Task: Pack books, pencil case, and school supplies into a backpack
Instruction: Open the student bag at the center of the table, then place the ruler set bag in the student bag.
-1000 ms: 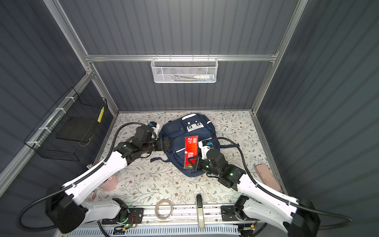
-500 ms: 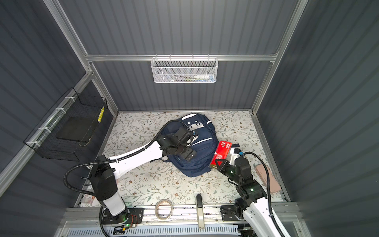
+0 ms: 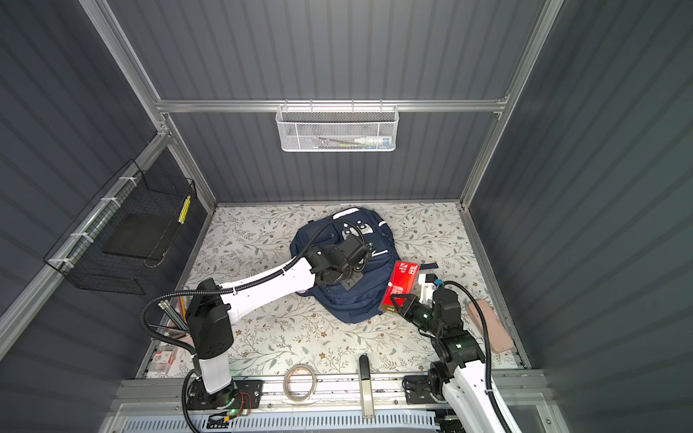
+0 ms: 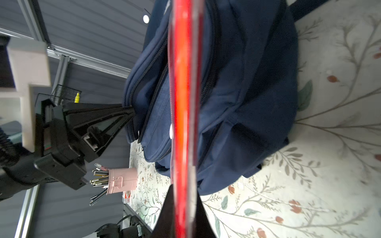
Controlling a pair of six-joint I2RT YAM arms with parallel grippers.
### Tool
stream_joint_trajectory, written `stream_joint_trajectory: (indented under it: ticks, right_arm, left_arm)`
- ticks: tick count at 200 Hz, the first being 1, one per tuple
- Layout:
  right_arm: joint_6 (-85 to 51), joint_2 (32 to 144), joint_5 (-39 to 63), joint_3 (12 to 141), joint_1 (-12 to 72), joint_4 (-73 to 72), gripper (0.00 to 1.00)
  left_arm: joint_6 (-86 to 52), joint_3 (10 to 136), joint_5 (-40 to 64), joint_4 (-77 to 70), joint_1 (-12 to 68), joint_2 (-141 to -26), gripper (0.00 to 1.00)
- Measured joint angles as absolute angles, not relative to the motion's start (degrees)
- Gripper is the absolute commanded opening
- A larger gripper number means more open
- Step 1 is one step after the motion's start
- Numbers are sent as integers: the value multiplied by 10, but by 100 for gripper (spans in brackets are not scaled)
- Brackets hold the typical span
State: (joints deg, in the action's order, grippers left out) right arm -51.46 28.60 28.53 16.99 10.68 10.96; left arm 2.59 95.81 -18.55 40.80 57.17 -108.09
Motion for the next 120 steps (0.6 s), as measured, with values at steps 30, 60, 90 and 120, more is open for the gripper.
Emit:
stream_joint_trajectory:
  ticks: [30,60,90,120]
  right_arm:
    - [-527,333,295,162,134,47,0]
    - [-540,390,267,186,219,8,0]
    - [-581,458,238,217,268,-58,0]
    - [-626,541,215,231,269,-119,0]
  left_arm:
    - [3,1002,-186,441,566,-1085,0]
    - [-38,1044,-168,458,555,-1085,0]
    - [-79,1071,-138,479,548,-1085,0]
    - [-112,1076,-113,483,548,-1085,0]
